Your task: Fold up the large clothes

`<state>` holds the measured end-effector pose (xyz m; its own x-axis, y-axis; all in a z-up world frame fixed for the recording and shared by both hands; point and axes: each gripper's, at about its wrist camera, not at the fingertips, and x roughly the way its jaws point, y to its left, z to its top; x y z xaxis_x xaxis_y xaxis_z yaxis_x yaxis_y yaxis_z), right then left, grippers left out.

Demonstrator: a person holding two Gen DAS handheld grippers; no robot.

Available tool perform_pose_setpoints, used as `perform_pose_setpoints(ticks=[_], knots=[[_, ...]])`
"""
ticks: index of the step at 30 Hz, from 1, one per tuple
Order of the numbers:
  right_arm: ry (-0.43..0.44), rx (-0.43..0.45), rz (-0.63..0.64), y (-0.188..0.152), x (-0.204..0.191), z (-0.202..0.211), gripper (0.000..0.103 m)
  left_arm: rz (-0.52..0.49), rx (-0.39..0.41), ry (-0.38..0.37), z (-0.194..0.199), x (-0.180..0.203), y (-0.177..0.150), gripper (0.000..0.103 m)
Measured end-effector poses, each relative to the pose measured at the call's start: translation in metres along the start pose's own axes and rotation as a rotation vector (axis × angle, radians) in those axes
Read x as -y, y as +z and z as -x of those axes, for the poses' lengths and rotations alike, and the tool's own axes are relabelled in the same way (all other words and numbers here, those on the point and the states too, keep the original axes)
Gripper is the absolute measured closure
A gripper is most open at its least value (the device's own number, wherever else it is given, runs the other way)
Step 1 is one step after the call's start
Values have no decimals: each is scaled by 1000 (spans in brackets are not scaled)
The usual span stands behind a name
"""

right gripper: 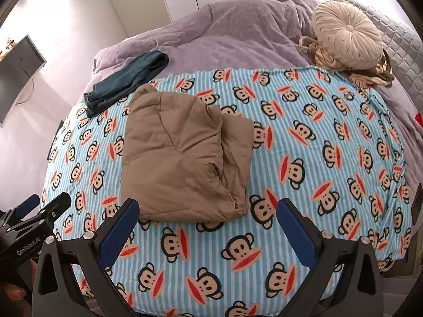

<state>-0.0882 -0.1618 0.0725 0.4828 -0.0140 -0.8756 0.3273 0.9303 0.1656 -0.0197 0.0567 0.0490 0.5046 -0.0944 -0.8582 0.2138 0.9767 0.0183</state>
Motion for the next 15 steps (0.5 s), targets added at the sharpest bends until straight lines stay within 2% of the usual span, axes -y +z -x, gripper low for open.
perform_pose_setpoints(ticks=[15], knots=[[-11,7,19,1,-7,3,0,-12,5,20,8,2,1,0]])
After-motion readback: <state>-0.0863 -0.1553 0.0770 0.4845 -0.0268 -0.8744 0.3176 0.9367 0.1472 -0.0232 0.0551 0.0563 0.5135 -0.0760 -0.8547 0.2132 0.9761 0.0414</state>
